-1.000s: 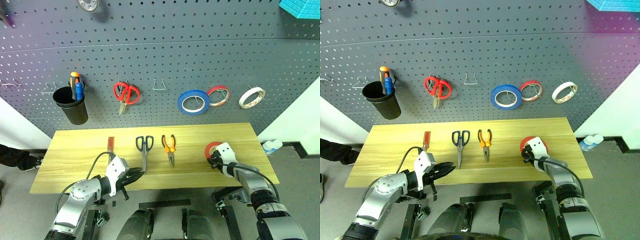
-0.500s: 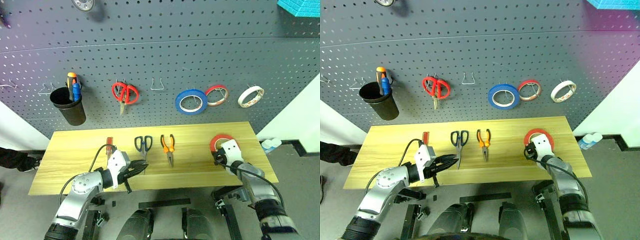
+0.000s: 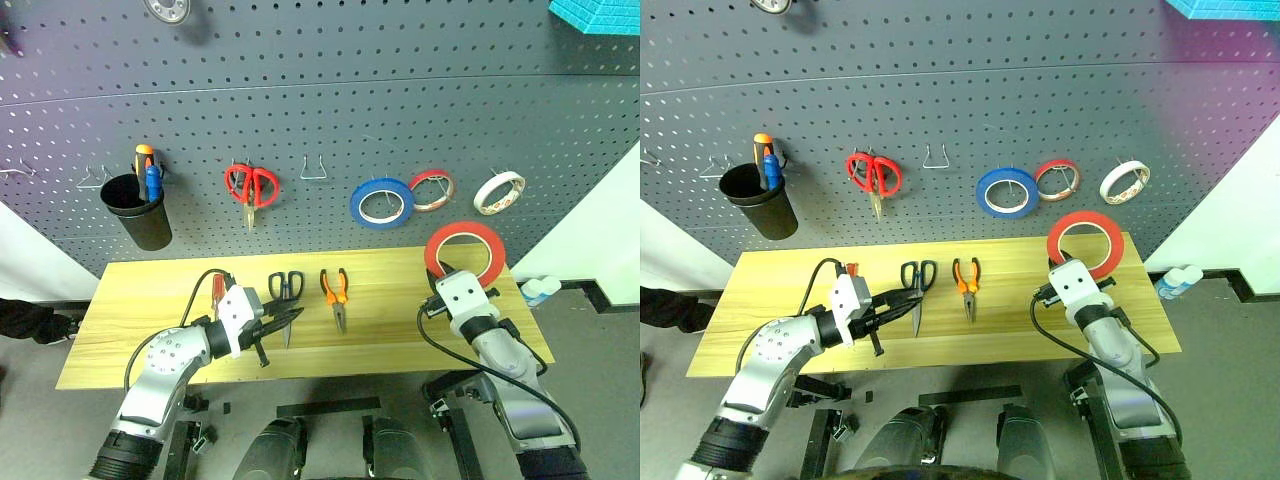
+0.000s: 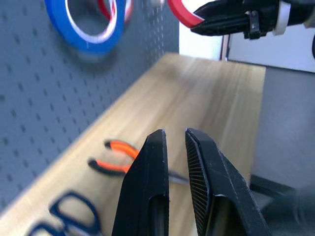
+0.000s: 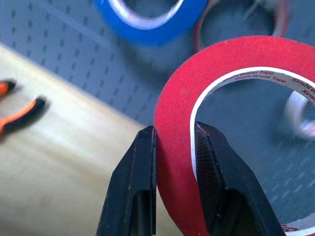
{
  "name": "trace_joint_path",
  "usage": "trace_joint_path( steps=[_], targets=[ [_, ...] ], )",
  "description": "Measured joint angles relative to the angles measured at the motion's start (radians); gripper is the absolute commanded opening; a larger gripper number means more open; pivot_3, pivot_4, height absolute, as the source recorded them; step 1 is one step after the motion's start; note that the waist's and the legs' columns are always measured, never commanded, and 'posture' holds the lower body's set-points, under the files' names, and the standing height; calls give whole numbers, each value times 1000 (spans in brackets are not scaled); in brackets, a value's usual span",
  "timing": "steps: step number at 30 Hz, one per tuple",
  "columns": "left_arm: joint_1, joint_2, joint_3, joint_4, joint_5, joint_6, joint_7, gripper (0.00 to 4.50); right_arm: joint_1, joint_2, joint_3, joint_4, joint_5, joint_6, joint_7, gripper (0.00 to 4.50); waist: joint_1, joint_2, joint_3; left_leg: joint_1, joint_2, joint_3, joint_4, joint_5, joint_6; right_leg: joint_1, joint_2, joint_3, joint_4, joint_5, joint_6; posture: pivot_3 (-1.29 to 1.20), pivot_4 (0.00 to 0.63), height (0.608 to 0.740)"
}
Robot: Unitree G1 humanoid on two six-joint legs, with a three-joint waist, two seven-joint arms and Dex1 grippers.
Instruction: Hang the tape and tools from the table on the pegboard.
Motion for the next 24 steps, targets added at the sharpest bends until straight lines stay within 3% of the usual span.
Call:
trace_joint_path(
  steps=[11, 24],
  targets=[
    [-25, -24, 0, -50, -108, 58, -10, 642, -164, -39, -3, 96, 29, -93, 51, 721, -3, 0, -1, 1, 4, 2, 5, 1, -2, 1, 4, 1, 3, 4, -4, -61, 66, 740],
    [-35, -34, 0, -56, -136, 79, 1, 642, -355, -30, -5, 472, 163, -226, 175, 721, -5, 1, -5, 1, 6, 5, 12, 3, -3, 2, 7, 4, 3, 11, -3, -49, 53, 740]
  ],
)
